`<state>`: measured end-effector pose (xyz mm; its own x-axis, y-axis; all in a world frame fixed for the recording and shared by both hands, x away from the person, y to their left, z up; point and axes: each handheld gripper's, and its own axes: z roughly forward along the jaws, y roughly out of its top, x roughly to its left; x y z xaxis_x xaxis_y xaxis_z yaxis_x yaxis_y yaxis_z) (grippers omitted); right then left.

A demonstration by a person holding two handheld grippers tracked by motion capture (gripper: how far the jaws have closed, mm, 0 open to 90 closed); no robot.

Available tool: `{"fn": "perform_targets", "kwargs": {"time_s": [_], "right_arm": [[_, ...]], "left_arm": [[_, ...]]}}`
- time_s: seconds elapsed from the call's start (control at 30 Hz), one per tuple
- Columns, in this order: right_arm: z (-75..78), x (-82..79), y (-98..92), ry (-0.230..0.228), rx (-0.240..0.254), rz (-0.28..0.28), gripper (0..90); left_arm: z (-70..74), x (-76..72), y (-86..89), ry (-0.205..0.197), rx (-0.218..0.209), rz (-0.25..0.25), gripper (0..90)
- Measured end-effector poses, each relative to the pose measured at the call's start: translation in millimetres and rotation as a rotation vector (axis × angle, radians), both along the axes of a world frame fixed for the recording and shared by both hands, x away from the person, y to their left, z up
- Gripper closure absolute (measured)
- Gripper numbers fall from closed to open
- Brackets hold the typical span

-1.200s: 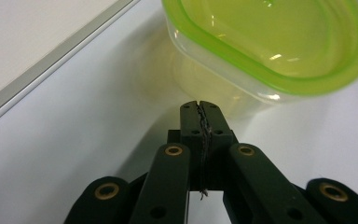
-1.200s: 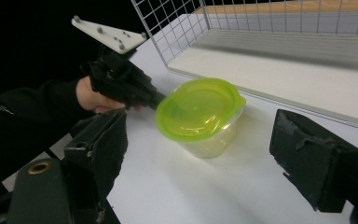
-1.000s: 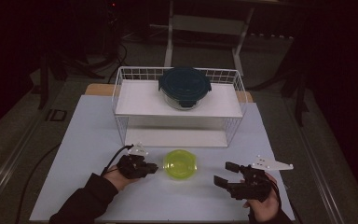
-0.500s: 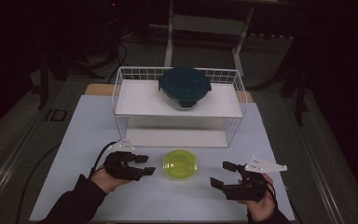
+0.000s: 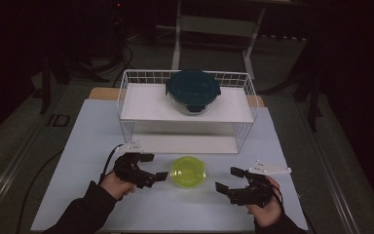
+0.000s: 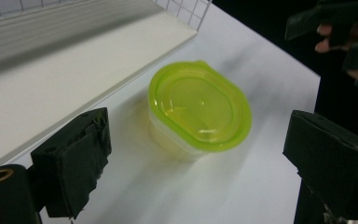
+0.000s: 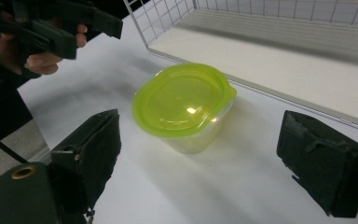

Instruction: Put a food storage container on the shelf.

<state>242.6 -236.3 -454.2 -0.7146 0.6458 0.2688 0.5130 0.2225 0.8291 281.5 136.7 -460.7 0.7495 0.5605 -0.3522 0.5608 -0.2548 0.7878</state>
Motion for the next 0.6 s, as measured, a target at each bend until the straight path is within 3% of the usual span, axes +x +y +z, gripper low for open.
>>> {"fn": "perform_targets", "kwargs": {"time_s": [0.13, 0.2, 0.23, 0.27, 0.33, 0.4, 0.43, 0.47, 0.5, 0.6], "right_arm": [[-1.6, 7.7, 6.8, 0.018, -0.003, -0.021, 12.2], [-3.3, 13.7, 9.2, 0.053, 0.004, -0.023, 13.4], [-3.3, 13.7, 9.2, 0.053, 0.004, -0.023, 13.4], [-4.5, 17.0, 10.3, 0.065, 0.007, -0.034, 13.9], [-8.3, 25.9, 14.1, 0.11, 0.017, -0.041, 16.1], [-11.8, 31.7, 18.0, 0.142, 0.021, -0.044, 17.3], [-11.8, 31.7, 18.0, 0.142, 0.021, -0.044, 17.3], [-13.4, 33.8, 19.7, 0.155, 0.019, -0.046, 17.7], [-18.2, 39.7, 25.3, 0.194, 0.018, -0.043, 19.8], [-23.5, 46.7, 31.0, 0.234, 0.026, -0.042, 22.2]], "left_arm": [[-2.5, 5.1, -3.6, 0.026, 0.005, 0.02, 9.7], [-5.1, 9.8, -5.6, 0.073, -0.01, 0.024, 9.7], [-5.1, 9.8, -5.6, 0.073, -0.01, 0.024, 9.7], [-8.6, 13.7, -8.3, 0.112, -0.038, 0.028, 9.7], [-11.6, 16.9, -10.8, 0.147, -0.048, 0.029, 10.0], [-15.5, 20.9, -14.3, 0.195, -0.035, 0.034, 12.4], [-15.5, 20.9, -14.3, 0.195, -0.035, 0.034, 13.2], [-21.4, 25.1, -18.7, 0.239, -0.018, 0.024, 13.2], [-23.7, 26.4, -20.9, 0.256, -0.015, 0.031, 14.3], [-29.7, 30.2, -25.6, 0.315, -0.005, 0.062, 17.6]]}}
